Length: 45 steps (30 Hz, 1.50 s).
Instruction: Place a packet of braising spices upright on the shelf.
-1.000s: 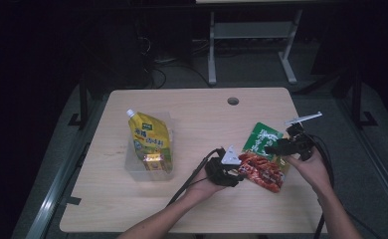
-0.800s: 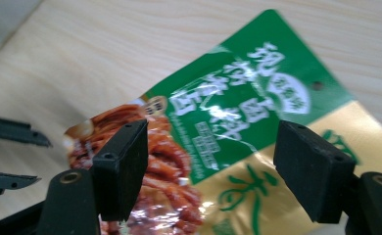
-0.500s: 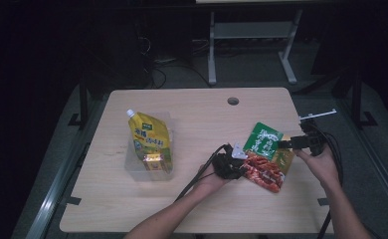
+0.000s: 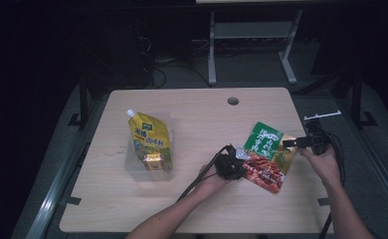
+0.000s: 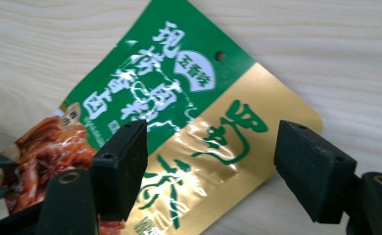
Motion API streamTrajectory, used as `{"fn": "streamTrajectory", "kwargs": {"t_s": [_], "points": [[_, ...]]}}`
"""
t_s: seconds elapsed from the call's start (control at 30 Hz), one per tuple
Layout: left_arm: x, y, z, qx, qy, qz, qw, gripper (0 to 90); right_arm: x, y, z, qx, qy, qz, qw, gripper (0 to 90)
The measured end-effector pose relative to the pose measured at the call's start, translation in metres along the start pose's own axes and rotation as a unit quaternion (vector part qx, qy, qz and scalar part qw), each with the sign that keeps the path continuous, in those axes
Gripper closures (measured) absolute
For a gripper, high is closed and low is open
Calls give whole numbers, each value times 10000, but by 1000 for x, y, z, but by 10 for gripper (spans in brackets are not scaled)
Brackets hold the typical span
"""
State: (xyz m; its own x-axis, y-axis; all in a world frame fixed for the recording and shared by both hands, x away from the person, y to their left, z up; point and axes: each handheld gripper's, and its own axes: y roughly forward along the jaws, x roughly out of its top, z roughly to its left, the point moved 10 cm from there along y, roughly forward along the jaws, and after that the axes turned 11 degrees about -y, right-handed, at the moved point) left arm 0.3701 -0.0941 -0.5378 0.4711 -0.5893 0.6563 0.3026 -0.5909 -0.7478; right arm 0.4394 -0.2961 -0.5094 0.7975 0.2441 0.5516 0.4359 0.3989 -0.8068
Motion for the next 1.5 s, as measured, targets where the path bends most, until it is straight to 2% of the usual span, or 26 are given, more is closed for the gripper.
{"fn": "streamTrajectory", "kwargs": {"t_s": [0.23,0.73,0.9,1.1,1.2,1.3,1.4,1.5], "points": [[-1,0,0,19,39,33,10000,718,-6,4,-13,-39,213,65,9997,280],[0,1,-1,16,67,32,10000,719,-13,14,-27,51,578,126,9982,310],[0,1,-1,37,103,46,9999,720,-14,16,-25,203,636,133,9977,348],[0,1,-1,50,150,40,9999,724,-16,15,-23,304,594,143,9977,364],[0,1,-1,45,154,47,9999,724,-17,14,-21,363,572,149,9976,410],[0,1,-1,47,166,59,9998,725,-16,13,-18,531,586,115,9968,471],[0,1,-1,39,165,72,9998,726,-17,12,-16,603,480,151,9969,514],[0,0,-1,32,186,108,9998,725,-15,11,-12,767,524,83,9956,551]]}}
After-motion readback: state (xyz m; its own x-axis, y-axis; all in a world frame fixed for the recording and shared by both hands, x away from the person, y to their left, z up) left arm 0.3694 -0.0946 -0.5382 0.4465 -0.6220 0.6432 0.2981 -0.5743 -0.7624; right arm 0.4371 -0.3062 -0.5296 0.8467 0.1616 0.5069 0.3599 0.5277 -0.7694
